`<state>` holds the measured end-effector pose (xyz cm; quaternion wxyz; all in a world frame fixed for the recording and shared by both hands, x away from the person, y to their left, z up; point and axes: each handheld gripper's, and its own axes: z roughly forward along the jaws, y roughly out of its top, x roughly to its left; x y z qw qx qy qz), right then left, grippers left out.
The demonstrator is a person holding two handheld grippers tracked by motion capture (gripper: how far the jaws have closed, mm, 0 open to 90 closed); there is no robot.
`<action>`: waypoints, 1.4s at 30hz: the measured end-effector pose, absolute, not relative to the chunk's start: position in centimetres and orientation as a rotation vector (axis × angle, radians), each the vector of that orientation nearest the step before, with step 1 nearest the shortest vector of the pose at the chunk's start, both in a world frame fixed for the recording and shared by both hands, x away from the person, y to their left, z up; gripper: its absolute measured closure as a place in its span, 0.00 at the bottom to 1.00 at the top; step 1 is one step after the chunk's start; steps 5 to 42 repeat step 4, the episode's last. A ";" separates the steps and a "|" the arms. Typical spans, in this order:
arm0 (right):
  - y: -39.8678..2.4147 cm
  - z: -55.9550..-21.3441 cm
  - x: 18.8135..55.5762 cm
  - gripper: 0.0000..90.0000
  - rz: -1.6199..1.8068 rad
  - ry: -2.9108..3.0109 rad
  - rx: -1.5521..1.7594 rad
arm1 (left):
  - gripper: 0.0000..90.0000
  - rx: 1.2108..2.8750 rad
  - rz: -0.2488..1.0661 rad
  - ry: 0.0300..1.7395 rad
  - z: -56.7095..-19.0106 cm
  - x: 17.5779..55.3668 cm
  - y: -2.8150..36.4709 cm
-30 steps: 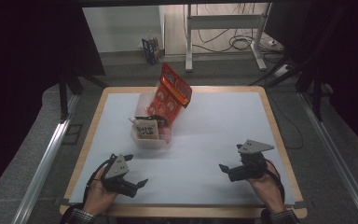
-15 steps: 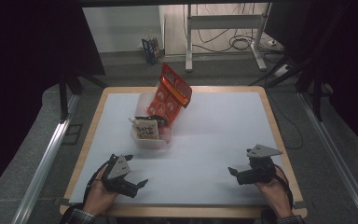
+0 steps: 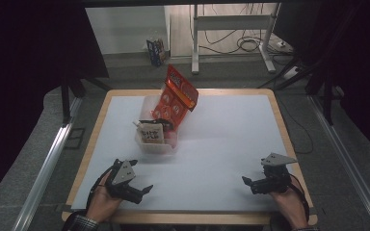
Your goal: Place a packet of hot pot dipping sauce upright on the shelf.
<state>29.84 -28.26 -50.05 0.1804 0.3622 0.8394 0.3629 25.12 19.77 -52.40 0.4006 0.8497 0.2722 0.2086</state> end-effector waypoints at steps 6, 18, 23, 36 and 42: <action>-28.4 -50.1 29.9 0.00 1.029 2.366 1.026 | 0.00 2.146 0.530 0.689 -52.4 25.1 19.8; -28.4 -50.1 29.9 0.00 1.029 2.366 1.026 | 0.00 2.146 0.530 0.689 -52.4 25.1 19.8; -28.4 -50.1 29.9 0.00 1.029 2.366 1.026 | 0.00 2.146 0.530 0.689 -52.4 25.1 19.8; -28.4 -50.1 29.9 0.00 1.029 2.366 1.026 | 0.00 2.146 0.530 0.689 -52.4 25.1 19.8; -28.4 -50.1 29.9 0.00 1.029 2.366 1.026 | 0.00 2.146 0.530 0.689 -52.4 25.1 19.8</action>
